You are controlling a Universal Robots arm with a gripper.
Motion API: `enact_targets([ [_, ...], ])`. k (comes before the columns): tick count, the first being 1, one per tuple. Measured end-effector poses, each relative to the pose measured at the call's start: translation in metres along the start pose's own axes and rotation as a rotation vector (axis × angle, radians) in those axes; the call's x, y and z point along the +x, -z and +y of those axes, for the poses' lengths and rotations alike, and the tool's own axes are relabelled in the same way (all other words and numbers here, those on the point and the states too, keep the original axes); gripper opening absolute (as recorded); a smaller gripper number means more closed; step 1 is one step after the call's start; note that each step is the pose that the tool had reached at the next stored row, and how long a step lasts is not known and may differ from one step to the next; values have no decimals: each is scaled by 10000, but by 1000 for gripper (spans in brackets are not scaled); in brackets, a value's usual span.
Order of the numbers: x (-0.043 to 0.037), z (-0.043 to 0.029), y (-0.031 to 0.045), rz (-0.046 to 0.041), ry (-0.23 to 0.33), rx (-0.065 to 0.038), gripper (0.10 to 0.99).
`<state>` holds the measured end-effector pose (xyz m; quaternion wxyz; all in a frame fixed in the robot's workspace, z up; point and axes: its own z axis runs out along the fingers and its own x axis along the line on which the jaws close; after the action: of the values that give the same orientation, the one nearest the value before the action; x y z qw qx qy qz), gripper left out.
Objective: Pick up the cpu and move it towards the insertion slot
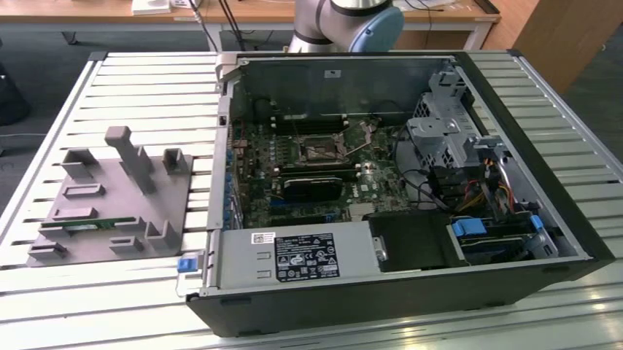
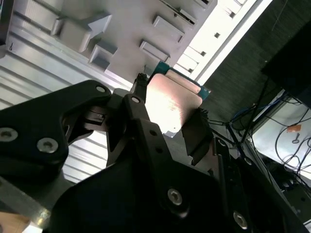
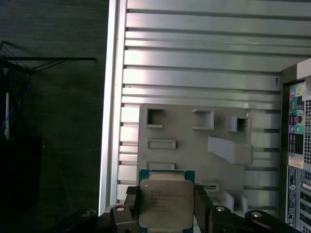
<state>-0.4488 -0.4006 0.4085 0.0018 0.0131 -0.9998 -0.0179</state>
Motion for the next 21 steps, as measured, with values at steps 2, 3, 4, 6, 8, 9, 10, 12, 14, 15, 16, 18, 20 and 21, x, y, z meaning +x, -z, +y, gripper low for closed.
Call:
enact_targets([
  [2,-28,-1,1,0,-6,2,541],
  [3,-45,-1,1,-4,-8,1,541],
  [4,-62,-2,1,-10,-10,2,541],
  [6,-103,-3,1,-22,-15,2,541],
  [8,-146,-4,-1,-34,-22,2,541],
  [9,-168,-4,-1,-39,-26,2,541],
  [10,-191,-5,-2,-46,-28,2,541],
  [12,-236,-7,-2,-56,-31,3,541],
  [14,-292,-8,-3,-67,-34,3,541],
  [15,-328,-9,-4,-70,-34,3,541],
  [16,-367,-10,-4,-71,-34,3,541],
  [18,-444,-12,-4,-70,-33,3,541],
  [20,-522,-14,-5,-71,-34,3,541],
  [21,-551,-15,-4,-70,-35,3,541],
])
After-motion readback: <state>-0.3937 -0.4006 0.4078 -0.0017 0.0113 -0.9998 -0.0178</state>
